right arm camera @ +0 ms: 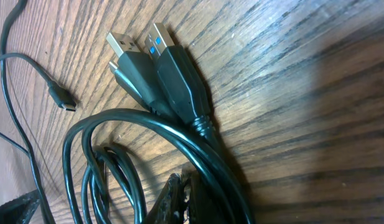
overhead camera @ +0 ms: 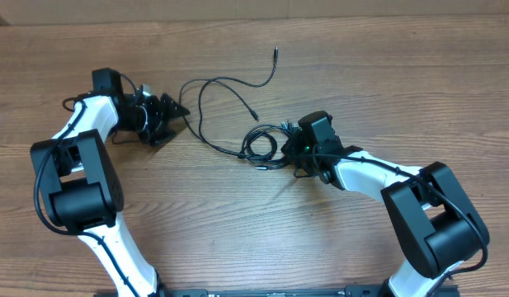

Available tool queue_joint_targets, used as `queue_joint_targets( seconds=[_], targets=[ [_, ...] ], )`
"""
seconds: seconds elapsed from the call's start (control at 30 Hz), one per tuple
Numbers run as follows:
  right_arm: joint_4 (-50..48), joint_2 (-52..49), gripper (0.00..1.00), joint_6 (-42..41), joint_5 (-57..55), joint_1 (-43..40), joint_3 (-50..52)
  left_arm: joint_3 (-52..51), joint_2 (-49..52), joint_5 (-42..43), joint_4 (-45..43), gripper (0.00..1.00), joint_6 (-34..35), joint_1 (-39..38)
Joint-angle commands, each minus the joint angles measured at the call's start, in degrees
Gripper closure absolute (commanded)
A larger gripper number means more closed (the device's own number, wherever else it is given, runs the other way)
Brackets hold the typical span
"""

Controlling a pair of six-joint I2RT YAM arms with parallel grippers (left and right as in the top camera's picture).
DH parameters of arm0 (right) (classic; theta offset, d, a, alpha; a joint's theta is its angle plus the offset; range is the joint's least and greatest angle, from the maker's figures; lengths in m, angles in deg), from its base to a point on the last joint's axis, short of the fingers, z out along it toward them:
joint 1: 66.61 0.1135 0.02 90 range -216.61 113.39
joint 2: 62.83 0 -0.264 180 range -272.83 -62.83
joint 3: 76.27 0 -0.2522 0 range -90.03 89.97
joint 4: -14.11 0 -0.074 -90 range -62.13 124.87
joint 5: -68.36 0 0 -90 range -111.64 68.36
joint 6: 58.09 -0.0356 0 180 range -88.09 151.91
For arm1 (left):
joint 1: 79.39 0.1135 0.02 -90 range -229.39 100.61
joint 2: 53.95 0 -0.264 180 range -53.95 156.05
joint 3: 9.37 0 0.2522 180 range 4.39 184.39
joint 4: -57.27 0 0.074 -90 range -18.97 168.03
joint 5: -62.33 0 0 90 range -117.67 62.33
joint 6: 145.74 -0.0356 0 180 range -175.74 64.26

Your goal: Untangle cables

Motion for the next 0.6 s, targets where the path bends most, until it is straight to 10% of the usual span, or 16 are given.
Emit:
queue_joint_targets(
  seconds=[0.0,0.33,0.57],
  targets=[
    [0.0,-1.01,0.96,0.44,-1.16,-0.63,1.27,-1.2,0.2,4.76,0.66,0.27,-8.76,-1.2],
    [-0.33,0.2,0.86,8.44,5.99,-0.66,-2.08,-1.2,-11.85,-18.91,7.76,0.3,-0.74,-15.63],
    [-0.55,0.55,0.78,9.09,16.81,-3.45,-2.64,-1.25,-11.23,-19.71,11.21,0.32,4.48,-25.81]
  ],
)
